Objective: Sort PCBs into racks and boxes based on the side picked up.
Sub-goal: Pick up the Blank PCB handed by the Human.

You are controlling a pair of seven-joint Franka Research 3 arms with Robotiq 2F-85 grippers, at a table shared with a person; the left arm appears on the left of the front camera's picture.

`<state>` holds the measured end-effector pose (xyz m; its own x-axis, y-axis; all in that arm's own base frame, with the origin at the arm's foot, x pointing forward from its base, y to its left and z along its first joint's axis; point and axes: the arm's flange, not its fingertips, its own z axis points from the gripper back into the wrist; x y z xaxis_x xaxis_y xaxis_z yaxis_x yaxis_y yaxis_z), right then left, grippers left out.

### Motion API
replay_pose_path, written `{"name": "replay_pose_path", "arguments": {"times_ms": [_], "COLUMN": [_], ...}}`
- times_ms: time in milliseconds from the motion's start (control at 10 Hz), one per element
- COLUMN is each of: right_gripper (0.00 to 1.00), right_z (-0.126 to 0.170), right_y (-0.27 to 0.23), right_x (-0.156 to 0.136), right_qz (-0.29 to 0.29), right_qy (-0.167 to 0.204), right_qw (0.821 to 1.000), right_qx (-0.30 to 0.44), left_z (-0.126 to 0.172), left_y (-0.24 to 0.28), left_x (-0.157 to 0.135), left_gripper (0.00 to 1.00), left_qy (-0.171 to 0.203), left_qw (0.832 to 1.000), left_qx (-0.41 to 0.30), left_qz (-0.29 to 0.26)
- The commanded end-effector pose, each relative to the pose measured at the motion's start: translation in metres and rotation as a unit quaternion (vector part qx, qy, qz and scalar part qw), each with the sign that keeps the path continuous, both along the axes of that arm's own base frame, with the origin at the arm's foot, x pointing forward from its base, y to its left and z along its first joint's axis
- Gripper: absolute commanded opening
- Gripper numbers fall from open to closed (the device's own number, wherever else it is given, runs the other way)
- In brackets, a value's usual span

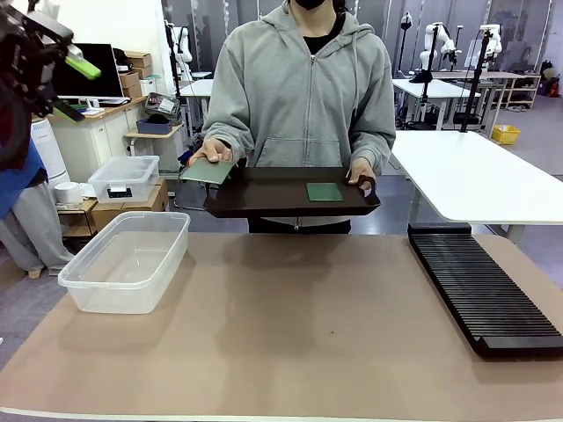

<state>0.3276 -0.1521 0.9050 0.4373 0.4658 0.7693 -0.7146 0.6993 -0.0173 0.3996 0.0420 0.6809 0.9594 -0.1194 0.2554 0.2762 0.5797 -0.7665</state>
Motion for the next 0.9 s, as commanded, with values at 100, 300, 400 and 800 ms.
{"name": "replay_pose_path", "arguments": {"times_ms": [100,300,400,800], "right_gripper": [1.0,1.0,1.0,1.0], "right_z": [-0.001,-0.001,-0.001,-0.001], "right_y": [0.002,0.002,0.002,0.002], "right_x": [-0.002,-0.002,-0.002,-0.002], "right_qz": [0.008,0.008,0.008,0.008], "right_qy": [0.0,0.0,0.0,0.0], "right_qw": [1.0,1.0,1.0,1.0], "right_qx": [0.004,0.004,0.004,0.004], "left_z": [-0.03,-0.016,-0.016,-0.06], "left_y": [-0.027,-0.01,-0.01,-0.031], "left_x": [-0.012,-0.002,-0.002,0.028], "left_gripper": [1.0,1.0,1.0,1.0], "left_qy": [-0.016,0.003,0.003,0.054], "left_qw": [0.999,1.0,1.0,0.995], "left_qx": [-0.034,-0.009,-0.009,-0.086], "left_qz": [0.027,0.01,0.01,0.003]}}
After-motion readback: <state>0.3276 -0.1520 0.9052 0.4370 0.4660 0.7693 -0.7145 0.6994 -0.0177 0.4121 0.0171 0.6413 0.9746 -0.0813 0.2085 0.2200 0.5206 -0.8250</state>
